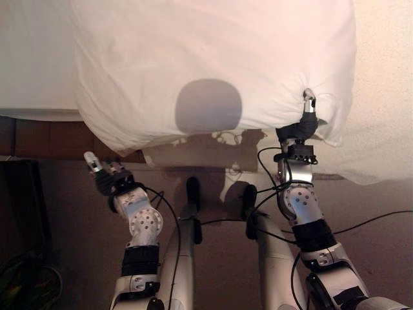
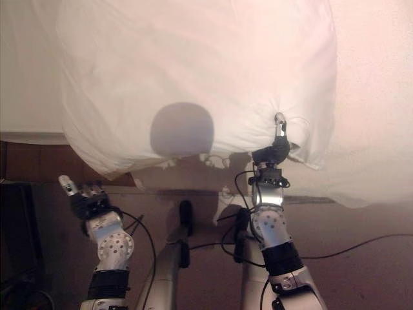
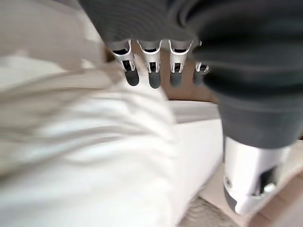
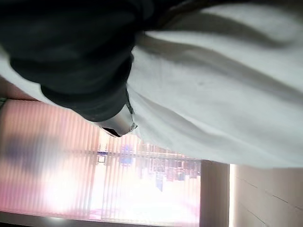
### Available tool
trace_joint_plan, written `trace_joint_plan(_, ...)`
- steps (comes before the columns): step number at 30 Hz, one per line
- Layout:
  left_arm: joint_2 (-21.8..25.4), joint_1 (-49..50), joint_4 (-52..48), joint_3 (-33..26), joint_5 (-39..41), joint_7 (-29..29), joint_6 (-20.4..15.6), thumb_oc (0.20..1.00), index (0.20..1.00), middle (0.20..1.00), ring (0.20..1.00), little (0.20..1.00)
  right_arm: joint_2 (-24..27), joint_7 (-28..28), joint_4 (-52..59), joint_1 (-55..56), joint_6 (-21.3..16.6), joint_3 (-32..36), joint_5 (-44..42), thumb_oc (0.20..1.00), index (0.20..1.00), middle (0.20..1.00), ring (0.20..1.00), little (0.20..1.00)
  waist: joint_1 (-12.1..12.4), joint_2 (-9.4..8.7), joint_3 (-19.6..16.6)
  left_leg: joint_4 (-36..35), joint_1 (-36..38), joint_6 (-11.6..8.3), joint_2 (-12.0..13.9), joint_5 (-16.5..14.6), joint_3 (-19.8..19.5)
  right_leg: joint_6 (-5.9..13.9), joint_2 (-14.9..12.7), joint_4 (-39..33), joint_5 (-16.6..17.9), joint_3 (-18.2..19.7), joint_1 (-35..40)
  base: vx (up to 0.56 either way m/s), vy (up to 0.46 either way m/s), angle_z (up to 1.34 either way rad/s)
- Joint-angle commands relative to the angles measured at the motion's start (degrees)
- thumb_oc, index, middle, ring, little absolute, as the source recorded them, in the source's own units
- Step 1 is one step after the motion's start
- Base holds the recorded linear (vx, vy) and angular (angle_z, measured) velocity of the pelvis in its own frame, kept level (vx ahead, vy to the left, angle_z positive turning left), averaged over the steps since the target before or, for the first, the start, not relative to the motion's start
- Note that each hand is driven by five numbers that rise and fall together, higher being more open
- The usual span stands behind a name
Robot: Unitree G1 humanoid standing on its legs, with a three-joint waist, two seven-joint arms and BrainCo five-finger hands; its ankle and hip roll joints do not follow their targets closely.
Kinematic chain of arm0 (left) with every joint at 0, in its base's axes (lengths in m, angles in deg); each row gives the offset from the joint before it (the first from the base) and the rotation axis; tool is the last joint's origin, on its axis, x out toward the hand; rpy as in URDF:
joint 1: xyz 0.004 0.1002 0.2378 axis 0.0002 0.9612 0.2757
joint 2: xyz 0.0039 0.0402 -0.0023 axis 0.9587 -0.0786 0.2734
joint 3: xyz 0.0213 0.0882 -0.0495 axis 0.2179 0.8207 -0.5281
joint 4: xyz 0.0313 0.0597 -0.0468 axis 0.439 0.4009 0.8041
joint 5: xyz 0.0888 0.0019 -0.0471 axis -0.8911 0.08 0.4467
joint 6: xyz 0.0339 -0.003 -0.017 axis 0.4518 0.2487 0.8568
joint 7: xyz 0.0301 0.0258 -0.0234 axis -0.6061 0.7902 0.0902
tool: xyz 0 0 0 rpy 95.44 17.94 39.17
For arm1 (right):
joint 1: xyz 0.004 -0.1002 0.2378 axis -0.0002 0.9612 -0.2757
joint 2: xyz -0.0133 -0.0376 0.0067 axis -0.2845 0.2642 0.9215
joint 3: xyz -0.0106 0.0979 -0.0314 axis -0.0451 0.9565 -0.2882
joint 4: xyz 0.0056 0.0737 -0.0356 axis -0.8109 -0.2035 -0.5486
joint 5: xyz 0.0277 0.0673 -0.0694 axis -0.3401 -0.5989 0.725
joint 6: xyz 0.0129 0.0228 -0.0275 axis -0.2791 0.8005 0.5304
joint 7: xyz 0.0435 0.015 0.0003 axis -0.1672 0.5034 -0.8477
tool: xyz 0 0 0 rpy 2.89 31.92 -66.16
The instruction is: Make the bed
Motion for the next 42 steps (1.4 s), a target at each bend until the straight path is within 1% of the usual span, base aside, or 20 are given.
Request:
trace_joint_plan(1, 0.56, 0.87, 2.27, 1.91, 4.32, 7.27, 2.75, 1.0, 1.0, 1.0, 1.0, 1.0, -0.82, -7.75, 10.36, 1.83, -0.61, 0.89, 0.66, 0.2, 0.2, 0.2, 0.2, 0.2, -2.03, -0.58, -5.33, 2.67, -1.62, 1.31, -1.4, -4.44, 0.31, 7.29, -0.37, -7.82, 4.97, 0.15, 1.76, 0.0, 0.0, 0.0)
trace_joint_plan(3, 0.24, 0.55, 4.27, 3.42, 6.04, 9.01, 3.67, 1.0, 1.0, 1.0, 1.0, 1.0, -1.07, -8.47, 9.92, 1.56, -0.52, 0.7, 0.08, 0.2, 0.2, 0.2, 0.2, 0.2, -2.21, -0.75, -5.24, 2.64, -1.77, 1.3, -1.39, -4.12, 0.41, 7.24, -0.32, -8.04, 5.38, 0.22, 1.73, 0.0, 0.0, 0.0)
trace_joint_plan(7, -0.43, 1.5, 5.1, 6.95, 7.76, 11.5, 6.06, 1.0, 1.0, 1.0, 1.0, 1.0, -1.44, -9.17, 9.33, 1.55, 0.03, 0.41, -0.77, 0.2, 0.2, 0.2, 0.2, 0.2, -2.46, -0.85, -4.97, 2.89, -1.61, 1.32, -1.45, -4.46, 0.49, 7.3, -0.19, -7.94, 5.11, 0.35, 1.87, 0.0, 0.0, 0.0)
trace_joint_plan(16, -0.49, 5.8, 3.69, 13.51, 10.88, 17.29, 11.13, 1.0, 1.0, 1.0, 1.0, 1.0, -1.73, -10.27, 9.21, 1.11, 0.68, -0.24, -1.63, 0.2, 0.2, 0.2, 0.2, 0.2, -2.41, -0.62, -4.62, 2.96, -1.42, 1.52, -1.5, -4.49, 0.52, 7.32, -0.29, -7.82, 5.27, 0.3, 1.94, 0.0, 0.0, 0.0)
trace_joint_plan(19, -0.28, 6.53, 2.92, 14.23, 11.49, 18.96, 12.08, 1.0, 1.0, 1.0, 1.0, 1.0, -1.75, -10.49, 9.22, 0.84, 0.74, -0.25, -1.84, 0.2, 0.2, 0.2, 0.2, 0.2, -2.27, -0.6, -4.61, 2.94, -1.4, 1.53, -1.55, -4.46, 0.53, 7.3, -0.26, -7.87, 5.34, 0.33, 1.94, 0.0, 0.0, 0.0)
trace_joint_plan(21, -0.18, 6.13, 2.78, 14.83, 12.45, 23.31, 14.85, 1.0, 1.0, 1.0, 1.0, 1.0, -2.1, -11.29, 9.0, 1.01, 1.07, -0.57, -2.27, 0.2, 0.2, 0.2, 0.2, 0.2, -2.3, -0.96, -4.59, 2.92, -1.36, 1.44, -1.49, -4.43, 0.55, 7.35, -0.2, -7.81, 5.37, 0.37, 1.95, 0.0, 0.0, 0.0)
trace_joint_plan(22, -0.19, 5.7, 2.93, 14.91, 12.55, 24.74, 15.68, 1.0, 1.0, 1.0, 1.0, 1.0, -2.2, -11.52, 8.92, 1.12, 1.1, -0.51, -2.26, 0.2, 0.2, 0.2, 0.2, 0.2, -2.37, -1.08, -4.64, 3.0, -1.44, 1.42, -1.51, -4.45, 0.52, 7.31, -0.17, -7.76, 5.34, 0.42, 1.84, 0.0, 0.0, 0.0)
trace_joint_plan(23, -0.18, 5.67, 3.01, 14.88, 12.59, 24.82, 15.7, 1.0, 1.0, 1.0, 1.0, 1.0, -2.2, -11.53, 8.91, 1.11, 1.11, -0.5, -2.27, 0.2, 0.2, 0.2, 0.2, 0.2, -2.36, -1.08, -4.64, 3.01, -1.46, 1.42, -1.51, -4.45, 0.53, 7.31, -0.17, -7.74, 5.34, 0.43, 1.82, 0.0, 0.0, 0.0)
trace_joint_plan(24, -0.19, 4.47, 2.83, 14.84, 12.84, 27.91, 16.8, 1.0, 1.0, 1.0, 1.0, 1.0, -2.56, -11.93, 8.82, 1.35, 1.32, -0.43, -2.37, 0.2, 0.2, 0.2, 0.2, 0.2, -2.45, -1.38, -4.81, 3.03, -1.51, 1.32, -1.51, -4.51, 0.58, 7.29, -0.04, -7.85, 5.36, 0.55, 1.74, 0.0, 0.0, 0.0)
trace_joint_plan(26, -0.34, 3.72, 2.92, 14.73, 12.9, 28.59, 16.37, 1.0, 1.0, 1.0, 1.0, 1.0, -2.76, -12.15, 8.74, 1.42, 1.39, -0.44, -2.5, 0.2, 0.2, 0.2, 0.2, 0.2, -2.47, -1.53, -4.87, 3.09, -1.54, 1.31, -1.48, -4.59, 0.57, 7.26, -0.01, -7.9, 5.36, 0.58, 1.72, 0.0, 0.0, 0.0)
trace_joint_plan(27, -0.82, 2.1, 2.59, 15.02, 14.01, 30.19, 16.18, 1.0, 1.0, 1.0, 1.0, 1.0, -3.23, -12.6, 8.43, 1.57, 1.5, -0.51, -2.89, 0.2, 0.2, 0.2, 0.2, 0.2, -2.62, -1.84, -5.06, 3.27, -1.72, 1.28, -1.48, -4.67, 0.49, 7.24, 0.03, -7.82, 5.37, 0.59, 1.57, 0.0, 0.0, 0.0)
trace_joint_plan(30, -0.79, -0.09, 3.4, 15.46, 14.2, 31.4, 16.51, 1.0, 1.0, 1.0, 1.0, 1.0, -3.65, -13.02, 7.55, 1.55, 1.52, -0.67, -3.36, 0.2, 0.2, 0.2, 0.2, 0.2, -2.99, -2.14, -5.36, 3.49, -1.82, 1.24, -1.35, -4.76, 0.55, 7.29, 0.11, -7.6, 5.39, 0.75, 1.32, 0.0, 0.0, 0.0)
trace_joint_plan(38, -0.76, -6.13, 5.0, 15.4, 14.32, 32.47, 15.66, 1.0, 1.0, 1.0, 1.0, 1.0, -4.53, -13.68, 5.37, 0.78, 1.62, -1.0, -4.5, 0.2, 0.2, 0.2, 0.2, 0.2, -3.82, -2.63, -6.12, 3.72, -2.17, 1.16, -1.19, -4.93, 0.84, 7.32, 0.26, -7.44, 5.48, 1.12, 0.88, 0.0, 0.0, 0.0)
trace_joint_plan(42, -0.77, -10.19, 7.37, 14.3, 14.89, 33.08, 15.14, 1.0, 1.0, 1.0, 1.0, 1.0, -5.26, -14.03, 3.86, 0.3, 1.56, -1.28, -5.29, 0.2, 0.2, 0.2, 0.2, 0.2, -4.45, -2.85, -6.75, 4.09, -2.45, 1.09, -1.04, -5.15, 1.08, 7.35, 0.48, -7.15, 5.45, 1.51, 0.46, 0.0, 0.001, -0.01)
